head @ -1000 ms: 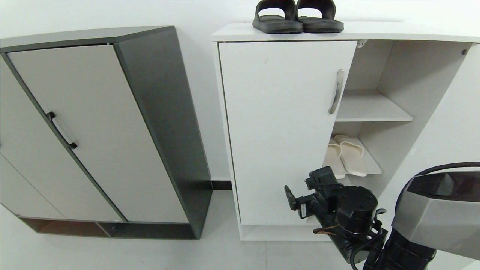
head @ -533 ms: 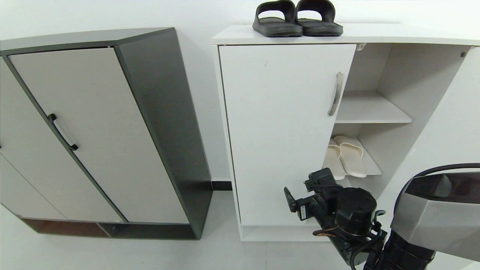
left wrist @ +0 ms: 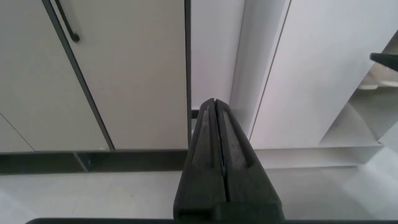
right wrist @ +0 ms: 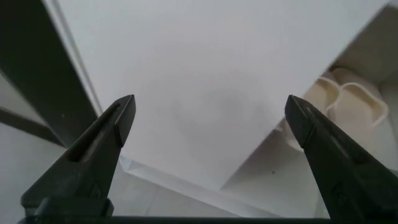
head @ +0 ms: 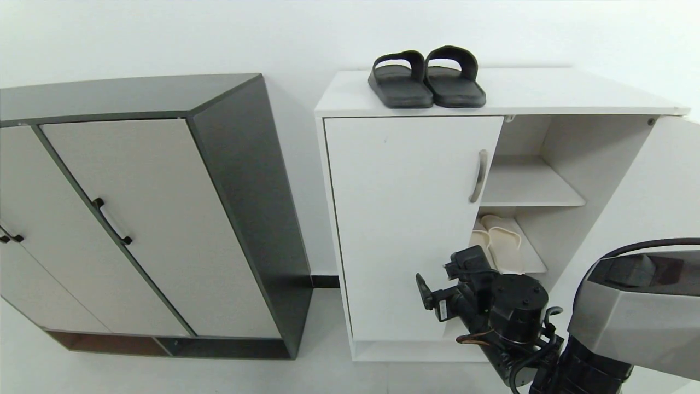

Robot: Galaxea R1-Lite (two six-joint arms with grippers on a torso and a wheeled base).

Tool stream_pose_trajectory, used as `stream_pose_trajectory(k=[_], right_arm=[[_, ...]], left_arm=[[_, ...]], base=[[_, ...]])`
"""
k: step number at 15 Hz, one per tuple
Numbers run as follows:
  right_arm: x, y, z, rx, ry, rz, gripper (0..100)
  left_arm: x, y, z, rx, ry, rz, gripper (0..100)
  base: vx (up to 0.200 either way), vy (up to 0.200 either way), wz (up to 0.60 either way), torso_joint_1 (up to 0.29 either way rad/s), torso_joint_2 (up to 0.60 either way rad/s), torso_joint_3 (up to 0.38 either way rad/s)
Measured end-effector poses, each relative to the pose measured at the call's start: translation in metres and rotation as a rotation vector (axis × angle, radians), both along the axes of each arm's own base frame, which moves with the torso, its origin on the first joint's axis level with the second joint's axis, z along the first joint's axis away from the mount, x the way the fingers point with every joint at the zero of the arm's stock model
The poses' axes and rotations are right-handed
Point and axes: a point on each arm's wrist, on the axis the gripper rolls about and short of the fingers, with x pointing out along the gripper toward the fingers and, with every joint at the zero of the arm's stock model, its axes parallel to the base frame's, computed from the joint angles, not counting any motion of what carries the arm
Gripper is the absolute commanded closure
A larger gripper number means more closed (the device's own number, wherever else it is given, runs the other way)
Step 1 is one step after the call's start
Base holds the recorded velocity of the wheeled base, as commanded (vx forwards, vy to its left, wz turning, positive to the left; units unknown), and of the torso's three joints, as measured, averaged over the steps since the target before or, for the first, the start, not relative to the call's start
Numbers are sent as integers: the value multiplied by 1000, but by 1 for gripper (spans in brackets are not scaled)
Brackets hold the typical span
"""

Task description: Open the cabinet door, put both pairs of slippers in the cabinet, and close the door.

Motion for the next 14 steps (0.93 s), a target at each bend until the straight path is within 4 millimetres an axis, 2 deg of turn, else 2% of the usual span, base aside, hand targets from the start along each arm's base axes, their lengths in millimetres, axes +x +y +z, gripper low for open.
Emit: stream_pose_trajectory(k=[7, 14], right_arm=[[-1, 1, 0, 0, 0, 3, 0], [-1, 0, 0, 1, 0, 3, 0]], left_arm=[[0, 0, 0, 0, 1, -1, 100], [0, 0, 0, 0, 1, -1, 100]], base=[[0, 0, 0, 152, -472, -319], [0, 0, 0, 198, -509, -312]])
